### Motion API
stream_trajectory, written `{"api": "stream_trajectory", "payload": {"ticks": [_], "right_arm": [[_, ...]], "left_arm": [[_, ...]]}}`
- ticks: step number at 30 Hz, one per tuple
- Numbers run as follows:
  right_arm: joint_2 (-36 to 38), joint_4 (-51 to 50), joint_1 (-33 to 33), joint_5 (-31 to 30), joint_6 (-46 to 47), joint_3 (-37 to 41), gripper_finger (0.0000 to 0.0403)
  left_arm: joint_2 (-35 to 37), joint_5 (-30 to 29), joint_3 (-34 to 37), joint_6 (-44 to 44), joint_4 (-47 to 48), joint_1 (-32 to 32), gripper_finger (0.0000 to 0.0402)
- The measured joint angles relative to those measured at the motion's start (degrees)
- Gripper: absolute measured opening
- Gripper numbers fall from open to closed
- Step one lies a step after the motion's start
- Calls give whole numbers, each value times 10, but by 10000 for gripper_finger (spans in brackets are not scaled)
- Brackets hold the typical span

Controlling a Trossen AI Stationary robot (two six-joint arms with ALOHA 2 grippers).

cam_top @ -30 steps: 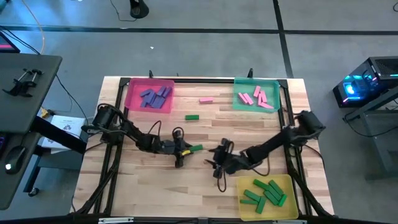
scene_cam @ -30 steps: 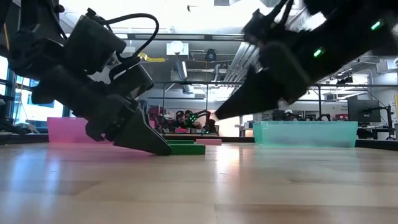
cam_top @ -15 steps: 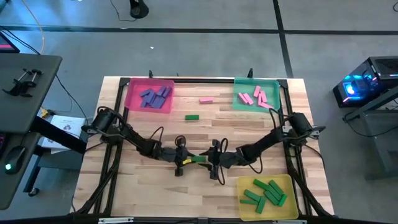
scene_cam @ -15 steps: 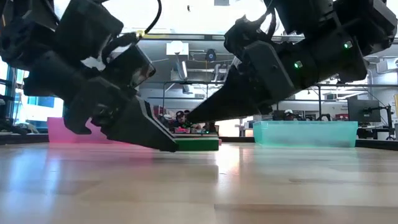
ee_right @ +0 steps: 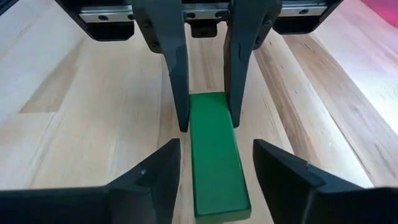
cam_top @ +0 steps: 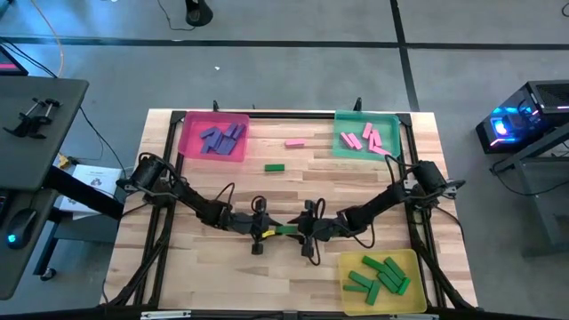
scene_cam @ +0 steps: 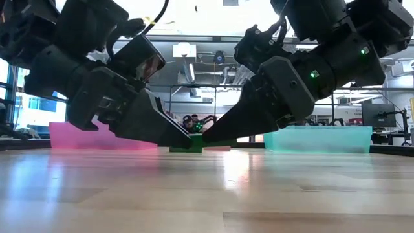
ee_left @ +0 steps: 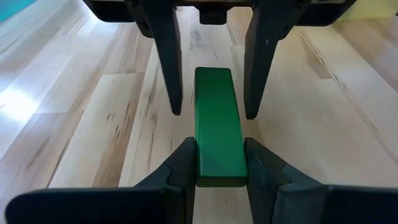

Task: Sort blocks
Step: Put the green block into the yellow bin

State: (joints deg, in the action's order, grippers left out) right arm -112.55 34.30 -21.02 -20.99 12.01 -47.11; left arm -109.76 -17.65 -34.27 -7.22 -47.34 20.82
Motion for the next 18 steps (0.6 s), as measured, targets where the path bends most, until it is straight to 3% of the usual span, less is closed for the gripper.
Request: {"api": "stream_trajectory", "payload": {"ticks": [3,8,13,18], "right_arm": [[0,-2,0,0,8,0,159],[1,-19,0,1,23,0,74],[18,-73,-28,-13,43,0,71],[108,-258,-108,-71,147,0,71]], "left_arm": [[0,0,0,-2,0,0,77],[0,-1,0,-7,-1,0,126],[1,0,0,-22,-4,-2,172],[1,-2,0,-22,3,-3,197]]}}
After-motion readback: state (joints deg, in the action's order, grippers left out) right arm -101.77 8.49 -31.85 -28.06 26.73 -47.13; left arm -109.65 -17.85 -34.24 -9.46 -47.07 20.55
